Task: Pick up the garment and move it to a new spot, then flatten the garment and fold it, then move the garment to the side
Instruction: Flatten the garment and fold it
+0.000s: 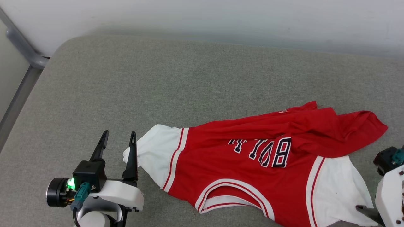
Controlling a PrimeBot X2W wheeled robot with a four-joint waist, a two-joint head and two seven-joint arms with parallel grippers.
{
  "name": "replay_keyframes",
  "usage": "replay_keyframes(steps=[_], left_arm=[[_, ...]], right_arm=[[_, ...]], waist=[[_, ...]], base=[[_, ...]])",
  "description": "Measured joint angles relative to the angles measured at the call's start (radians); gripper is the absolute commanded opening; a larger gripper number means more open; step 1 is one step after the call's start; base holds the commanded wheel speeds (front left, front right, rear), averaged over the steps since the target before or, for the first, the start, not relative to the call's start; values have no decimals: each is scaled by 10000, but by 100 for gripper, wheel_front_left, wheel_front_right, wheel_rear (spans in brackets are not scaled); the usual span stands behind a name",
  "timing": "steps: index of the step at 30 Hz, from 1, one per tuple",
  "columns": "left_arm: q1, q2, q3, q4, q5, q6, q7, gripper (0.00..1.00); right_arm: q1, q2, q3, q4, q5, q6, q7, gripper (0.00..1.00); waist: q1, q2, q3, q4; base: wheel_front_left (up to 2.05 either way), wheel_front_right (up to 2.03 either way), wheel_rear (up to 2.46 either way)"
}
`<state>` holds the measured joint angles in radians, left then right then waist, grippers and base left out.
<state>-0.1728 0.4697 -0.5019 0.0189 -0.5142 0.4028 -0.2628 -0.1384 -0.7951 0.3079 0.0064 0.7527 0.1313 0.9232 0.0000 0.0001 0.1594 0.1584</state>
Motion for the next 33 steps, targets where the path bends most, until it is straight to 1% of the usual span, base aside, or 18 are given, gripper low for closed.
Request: replay_keyframes(steps=[4,7,9,13,14,15,16,19,22,27,31,33], left_arm=[[100,-537,571,257,518,-568,0,100],[145,-894,928,439,871,-938,-2,100],[151,-1081,1174,566,1110,-1141,0,100],[175,-1348,1620,792,1515,-1496,0,100],[205,-1388,1747,840,1593,-1580,-2,100],[227,-1417,1847,890,1645,-1662,-2,100],[241,-1425,1958,951,1703,-1741,-2,100],[245,-1388,2251,1118,1887,-2019,-2,100],[202,-1258,2458,1289,2011,-2326,-2,100],[-337,-732,2531,1616,2033,-3018,10,100],[-1049,-186,2464,1645,1990,-3618,631,100],[-1464,94,2403,1678,1854,-3998,1175,100]], right_arm=[[299,148,332,512,-35,0,-130,100],[414,251,472,999,-128,-4,-443,100],[429,385,529,1319,-121,-4,-700,100],[390,426,761,1620,-150,-6,-1296,100],[356,449,800,1693,-150,-4,-1488,40],[297,468,857,1747,-151,-4,-1701,7],[229,476,895,1831,-180,-4,-1944,0],[-54,531,888,1958,-174,4,-2602,0],[-101,499,849,1916,-25,4,-2943,0],[-38,107,539,1676,242,2,-3248,0],[205,-36,157,1611,382,2,-3421,0],[263,-73,35,1569,384,2,-3440,0]], waist=[[0,0,207,177],[0,-1,334,282],[-1,-1,401,345],[-1,-1,454,327],[-2,-1,444,290],[-2,-1,423,248],[-2,-1,393,198],[-1,0,240,65],[0,0,25,-75],[0,0,-264,-306],[0,0,-334,-432],[0,0,-298,-479]], base=[[0,0,0],[0,0,0],[0,0,0],[0,0,0],[0,0,0],[0,0,0],[0,0,0],[0,0,0],[0,0,0],[0,0,0],[0,0,0],[0,0,0]])
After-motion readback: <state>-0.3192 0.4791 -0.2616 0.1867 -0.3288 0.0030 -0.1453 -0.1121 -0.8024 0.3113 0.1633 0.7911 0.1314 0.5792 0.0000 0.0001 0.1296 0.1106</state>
